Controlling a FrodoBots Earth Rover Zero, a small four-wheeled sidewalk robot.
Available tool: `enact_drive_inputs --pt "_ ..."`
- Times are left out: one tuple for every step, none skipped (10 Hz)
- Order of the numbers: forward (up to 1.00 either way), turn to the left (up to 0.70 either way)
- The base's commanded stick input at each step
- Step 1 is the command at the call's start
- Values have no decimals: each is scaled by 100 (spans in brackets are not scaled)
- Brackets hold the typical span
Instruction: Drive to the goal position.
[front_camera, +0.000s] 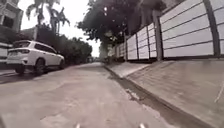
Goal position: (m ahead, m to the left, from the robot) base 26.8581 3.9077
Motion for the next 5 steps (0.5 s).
enact_drive_inputs --pt "85 0" --pt "85 0" --pt "85 0" --pt "85 0" --pt "85 0"
